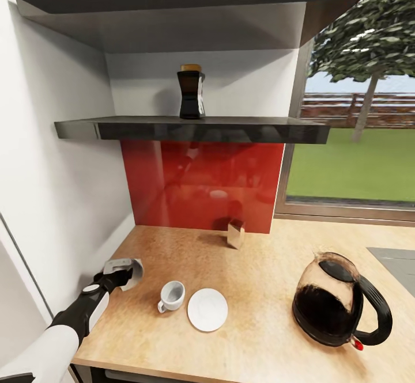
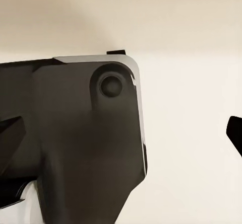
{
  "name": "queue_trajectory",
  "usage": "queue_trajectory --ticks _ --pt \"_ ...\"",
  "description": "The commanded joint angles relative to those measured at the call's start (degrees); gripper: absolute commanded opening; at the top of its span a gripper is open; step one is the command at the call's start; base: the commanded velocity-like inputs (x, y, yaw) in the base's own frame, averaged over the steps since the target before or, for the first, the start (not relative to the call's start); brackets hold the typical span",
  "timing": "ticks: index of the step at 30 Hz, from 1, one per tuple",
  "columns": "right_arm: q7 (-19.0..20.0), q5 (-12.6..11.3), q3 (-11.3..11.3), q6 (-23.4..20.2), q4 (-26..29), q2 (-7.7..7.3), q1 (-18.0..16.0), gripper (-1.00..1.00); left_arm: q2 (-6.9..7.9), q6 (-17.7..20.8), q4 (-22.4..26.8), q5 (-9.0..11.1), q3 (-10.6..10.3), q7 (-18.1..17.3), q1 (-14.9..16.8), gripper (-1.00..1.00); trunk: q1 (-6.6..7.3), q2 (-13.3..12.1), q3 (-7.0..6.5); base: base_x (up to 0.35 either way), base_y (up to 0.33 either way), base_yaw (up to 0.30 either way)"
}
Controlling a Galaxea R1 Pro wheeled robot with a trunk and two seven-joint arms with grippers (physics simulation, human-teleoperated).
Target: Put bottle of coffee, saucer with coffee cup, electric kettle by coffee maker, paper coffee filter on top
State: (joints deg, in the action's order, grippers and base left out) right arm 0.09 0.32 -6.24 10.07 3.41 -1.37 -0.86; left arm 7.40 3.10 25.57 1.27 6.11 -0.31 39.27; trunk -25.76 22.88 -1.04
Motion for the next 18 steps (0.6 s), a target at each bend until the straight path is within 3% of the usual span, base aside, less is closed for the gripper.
queue_trajectory --ticks 1,12,16,18 --pt "0.0 0.0 -0.3 0.2 -0.1 -0.01 0.0 1.0 -0.02 0.3 0.1 0.1 0.1 0.0 0.0 1.0 -0.02 0.0 0.02 0.0 0.0 -0.006" --pt "-0.1 0.0 -0.3 0.3 -0.1 -0.12 0.0 1.0 -0.21 0.4 0.1 0.1 0.1 0.0 0.0 1.0 -0.02 0.0 -0.04 0.0 0.0 -0.054" --pt "0.0 0.1 -0.2 0.3 0.1 1.18 -0.1 1.0 -0.46 -0.5 0.2 -1.1 -1.2 -1.3 -0.4 1.0 -0.02 0.0 -0.04 0.0 0.0 0.0" --pt "-0.1 0.1 -0.2 0.3 0.1 1.46 -0.1 1.0 -0.38 -0.6 0.2 -0.5 -1.8 -1.3 -0.4 1.0 -0.02 0.0 -0.04 0.0 0.0 0.0"
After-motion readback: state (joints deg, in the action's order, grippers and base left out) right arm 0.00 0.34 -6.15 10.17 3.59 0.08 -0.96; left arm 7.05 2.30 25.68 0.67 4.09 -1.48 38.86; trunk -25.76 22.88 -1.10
